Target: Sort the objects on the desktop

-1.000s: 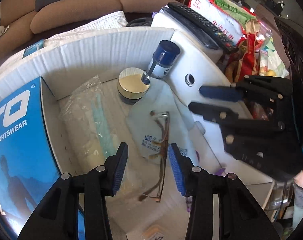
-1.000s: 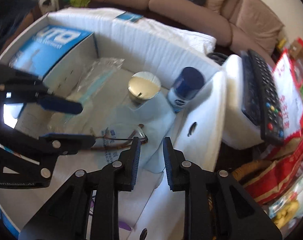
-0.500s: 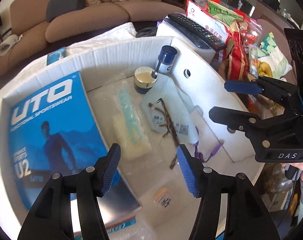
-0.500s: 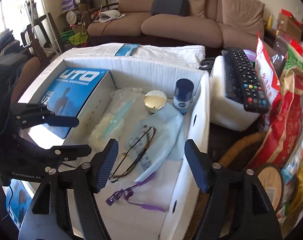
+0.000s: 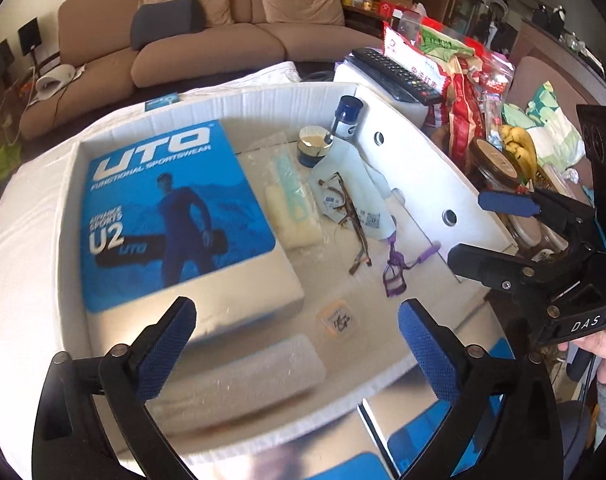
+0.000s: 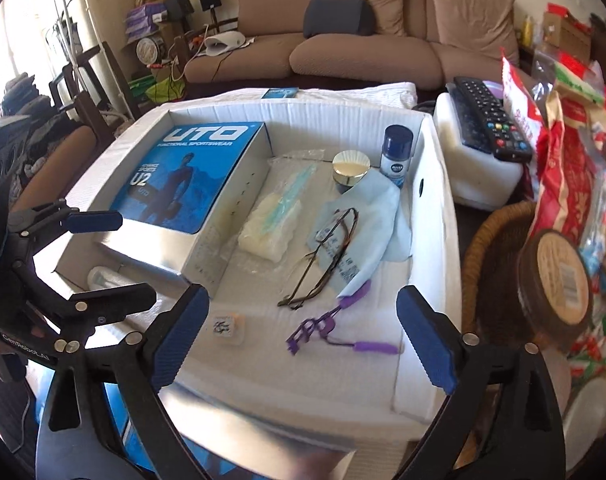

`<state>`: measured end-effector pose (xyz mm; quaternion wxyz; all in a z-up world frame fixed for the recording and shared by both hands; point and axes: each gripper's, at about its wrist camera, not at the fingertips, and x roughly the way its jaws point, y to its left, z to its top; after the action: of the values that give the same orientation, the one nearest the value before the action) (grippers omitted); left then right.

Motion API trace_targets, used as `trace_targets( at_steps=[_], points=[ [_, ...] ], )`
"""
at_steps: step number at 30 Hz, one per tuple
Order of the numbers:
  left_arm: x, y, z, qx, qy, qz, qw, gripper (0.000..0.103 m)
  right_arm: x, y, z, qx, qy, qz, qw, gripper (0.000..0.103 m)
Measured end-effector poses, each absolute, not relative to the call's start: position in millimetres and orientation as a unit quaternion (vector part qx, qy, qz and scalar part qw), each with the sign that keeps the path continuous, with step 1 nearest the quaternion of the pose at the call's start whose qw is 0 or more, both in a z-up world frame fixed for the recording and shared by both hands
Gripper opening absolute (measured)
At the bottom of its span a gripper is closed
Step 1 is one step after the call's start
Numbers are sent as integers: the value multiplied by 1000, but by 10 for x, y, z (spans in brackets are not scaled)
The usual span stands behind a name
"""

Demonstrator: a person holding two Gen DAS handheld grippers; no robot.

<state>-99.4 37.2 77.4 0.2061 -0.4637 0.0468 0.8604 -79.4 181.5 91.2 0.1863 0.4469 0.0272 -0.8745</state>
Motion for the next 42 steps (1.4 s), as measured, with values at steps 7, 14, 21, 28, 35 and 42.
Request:
trace_targets(
  at_steps=[7,14,21,28,35,42],
  points=[
    [-681,141,793,-455,32,873,175,103,-442,1675,966,438,29,-882,173,103],
    [-318,-61,809,-446,20,883,147,103,-124,1542,1046,427,26,-889,164,103],
    [-12,-340,694,-431,-36,896,99,103,154,1464,985,424,16,-894,143,103],
    [84,-387,436,-438,-49,895,68,103,273,1504,732,436,-17,-894,106,103],
    [16,-246,231,-450,-33,890,68,103,221,1520,475,451,-17,-887,98,103],
    [-72,-69,143,-451,0,890,61,103,112,1523,302,458,-13,-886,76,103]
  ],
)
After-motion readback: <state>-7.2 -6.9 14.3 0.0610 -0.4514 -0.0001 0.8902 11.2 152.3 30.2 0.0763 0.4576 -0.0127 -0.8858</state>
